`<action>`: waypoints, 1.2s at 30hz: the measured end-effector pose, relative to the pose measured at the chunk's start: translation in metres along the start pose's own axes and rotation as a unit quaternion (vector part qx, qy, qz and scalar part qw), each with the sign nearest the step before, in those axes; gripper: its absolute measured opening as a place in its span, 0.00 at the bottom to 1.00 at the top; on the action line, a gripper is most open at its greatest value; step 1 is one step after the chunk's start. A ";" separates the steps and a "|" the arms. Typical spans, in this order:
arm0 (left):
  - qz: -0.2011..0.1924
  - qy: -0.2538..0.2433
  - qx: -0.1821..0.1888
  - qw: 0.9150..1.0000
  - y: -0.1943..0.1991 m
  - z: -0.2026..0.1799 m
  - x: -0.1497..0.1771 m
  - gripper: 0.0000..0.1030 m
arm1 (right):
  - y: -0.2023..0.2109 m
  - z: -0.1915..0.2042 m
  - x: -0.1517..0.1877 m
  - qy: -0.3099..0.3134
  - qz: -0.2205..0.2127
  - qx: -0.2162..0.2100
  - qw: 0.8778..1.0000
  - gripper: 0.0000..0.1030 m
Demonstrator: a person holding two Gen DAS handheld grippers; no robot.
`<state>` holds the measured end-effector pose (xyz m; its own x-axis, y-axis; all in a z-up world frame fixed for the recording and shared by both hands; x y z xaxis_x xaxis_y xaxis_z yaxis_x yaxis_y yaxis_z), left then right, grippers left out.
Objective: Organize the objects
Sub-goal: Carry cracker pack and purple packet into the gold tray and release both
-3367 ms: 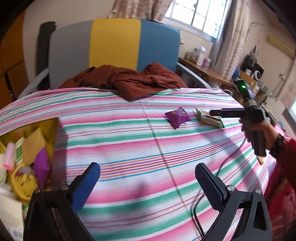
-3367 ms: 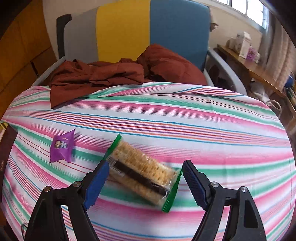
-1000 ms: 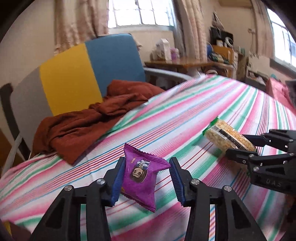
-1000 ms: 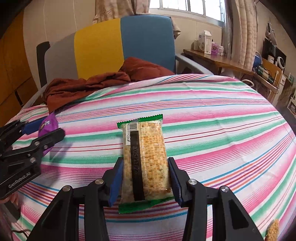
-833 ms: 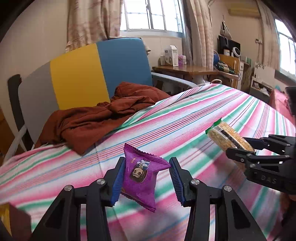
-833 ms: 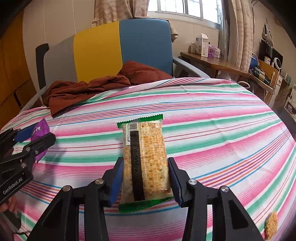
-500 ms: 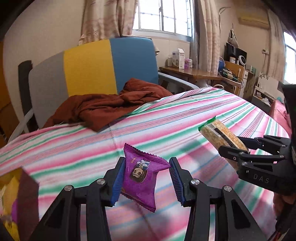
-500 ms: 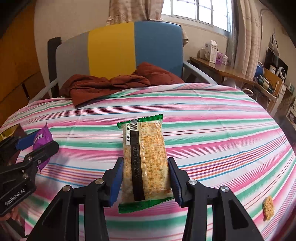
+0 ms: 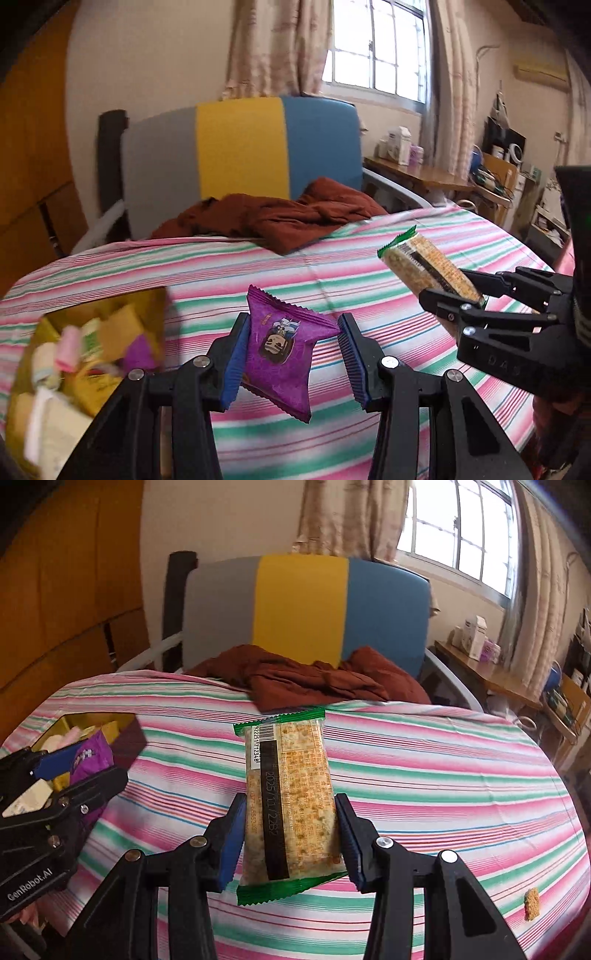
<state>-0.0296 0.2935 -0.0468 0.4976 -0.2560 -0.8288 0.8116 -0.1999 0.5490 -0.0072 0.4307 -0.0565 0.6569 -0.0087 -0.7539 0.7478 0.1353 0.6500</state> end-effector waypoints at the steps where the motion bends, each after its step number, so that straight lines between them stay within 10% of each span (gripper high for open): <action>1: -0.001 0.003 -0.009 1.000 0.004 0.010 0.000 0.46 | -0.001 0.009 -0.001 0.002 0.001 -0.007 1.000 0.45; 22: 0.038 0.142 -0.127 0.981 0.026 0.229 0.038 0.47 | -0.034 0.194 -0.027 0.050 0.052 -0.176 0.982 0.45; 36: 0.066 0.155 -0.140 0.976 0.025 0.276 0.073 0.47 | -0.058 0.237 -0.013 0.028 0.104 -0.213 0.971 0.45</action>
<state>-0.0577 0.0085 -0.0635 0.6365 0.0460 -0.7699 0.7648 0.0922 0.6377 -0.0361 0.1876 -0.0622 0.7744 0.1151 -0.6221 0.4837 0.5261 0.6995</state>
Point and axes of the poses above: each gripper's, at about its wrist camera, not at the fingertips, and y roughly against the way its jaws point, z to its left, x to its underside, the point moved 6 cm from there along -y, roughly the way its jaws point, and after that the axes turned 12 degrees about -x, right-handed, at the moved point
